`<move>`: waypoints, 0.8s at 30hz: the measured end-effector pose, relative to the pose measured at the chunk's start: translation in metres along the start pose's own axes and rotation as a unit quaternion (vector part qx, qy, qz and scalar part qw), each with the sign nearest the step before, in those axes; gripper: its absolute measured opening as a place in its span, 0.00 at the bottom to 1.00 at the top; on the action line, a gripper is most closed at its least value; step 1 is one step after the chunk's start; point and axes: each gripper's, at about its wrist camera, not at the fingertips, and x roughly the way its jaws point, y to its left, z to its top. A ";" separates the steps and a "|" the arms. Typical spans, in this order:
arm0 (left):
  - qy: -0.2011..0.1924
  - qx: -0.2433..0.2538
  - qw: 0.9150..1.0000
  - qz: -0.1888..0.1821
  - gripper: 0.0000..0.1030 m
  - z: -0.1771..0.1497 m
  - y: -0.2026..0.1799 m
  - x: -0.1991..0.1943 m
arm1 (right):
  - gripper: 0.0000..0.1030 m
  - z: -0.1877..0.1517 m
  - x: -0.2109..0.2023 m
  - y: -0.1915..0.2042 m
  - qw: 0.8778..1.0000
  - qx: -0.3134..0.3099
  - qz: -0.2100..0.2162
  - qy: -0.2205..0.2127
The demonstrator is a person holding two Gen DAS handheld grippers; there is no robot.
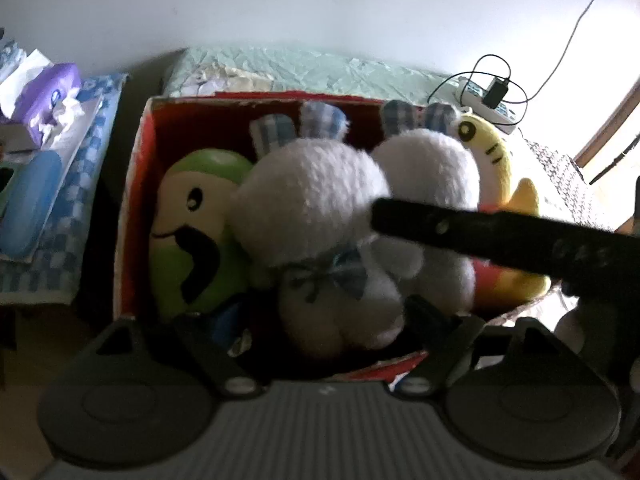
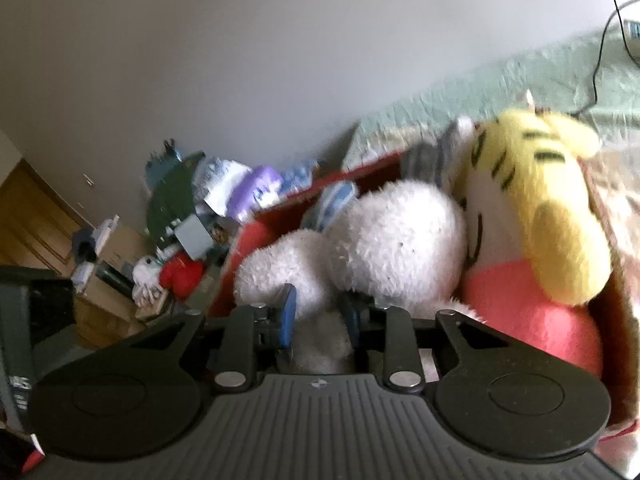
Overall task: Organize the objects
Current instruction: 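Lower the pink bunny plush into the box beside the white bunny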
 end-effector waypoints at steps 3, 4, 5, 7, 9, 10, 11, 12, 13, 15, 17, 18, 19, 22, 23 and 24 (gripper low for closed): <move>0.002 -0.001 1.000 0.002 0.84 0.000 0.000 0.002 | 0.24 -0.002 -0.001 -0.002 1.000 0.000 -0.002 -0.001; 0.003 -0.001 1.000 0.002 0.84 0.001 0.000 0.003 | 0.24 -0.003 0.000 -0.003 1.000 0.000 -0.004 0.001; 0.004 -0.001 1.000 0.003 0.86 0.001 0.000 0.004 | 0.24 -0.005 -0.001 -0.004 1.000 0.001 -0.004 0.001; 0.007 -0.001 1.000 0.003 0.91 0.002 -0.003 0.007 | 0.24 -0.007 -0.002 -0.005 1.000 0.001 -0.004 -0.004; 0.009 0.004 1.000 0.009 0.93 0.003 -0.008 0.012 | 0.24 -0.009 -0.003 -0.004 1.000 -0.006 -0.006 -0.008; 0.011 0.008 1.000 0.014 0.93 0.003 -0.009 0.014 | 0.24 -0.009 -0.002 -0.003 1.000 -0.010 -0.007 -0.009; 0.017 0.013 1.000 0.020 0.93 0.003 -0.012 0.018 | 0.24 -0.010 -0.003 -0.003 1.000 -0.011 -0.007 -0.011; 0.022 0.014 0.999 0.023 0.93 0.003 -0.013 0.020 | 0.24 -0.010 -0.003 -0.004 1.000 -0.010 -0.006 -0.011; 0.026 0.009 0.999 0.023 0.94 0.003 -0.012 0.023 | 0.24 -0.010 -0.002 -0.004 1.000 -0.008 -0.005 -0.012; 0.037 -0.003 0.999 0.015 0.96 0.005 -0.010 0.029 | 0.24 -0.010 -0.003 -0.005 1.000 -0.008 -0.004 -0.013; 0.040 -0.002 0.999 0.017 0.99 0.005 -0.011 0.032 | 0.24 -0.010 -0.003 -0.005 1.000 -0.008 -0.004 -0.013; 0.040 0.000 0.999 0.018 1.00 0.005 -0.013 0.033 | 0.24 -0.010 -0.003 -0.006 1.000 -0.008 -0.004 -0.014; 0.039 -0.001 0.999 0.019 1.00 0.006 -0.014 0.033 | 0.24 -0.010 -0.003 -0.006 1.000 -0.006 -0.002 -0.014; 0.044 -0.005 0.999 0.015 1.00 0.007 -0.012 0.036 | 0.25 -0.009 -0.002 -0.008 1.000 0.001 0.003 -0.012; 0.046 -0.001 0.999 0.021 1.00 0.007 -0.013 0.038 | 0.25 -0.008 -0.001 -0.008 1.000 0.003 0.004 -0.011; 0.048 0.001 0.999 0.025 1.00 0.009 -0.014 0.040 | 0.25 -0.007 -0.001 -0.008 1.000 0.006 0.005 -0.011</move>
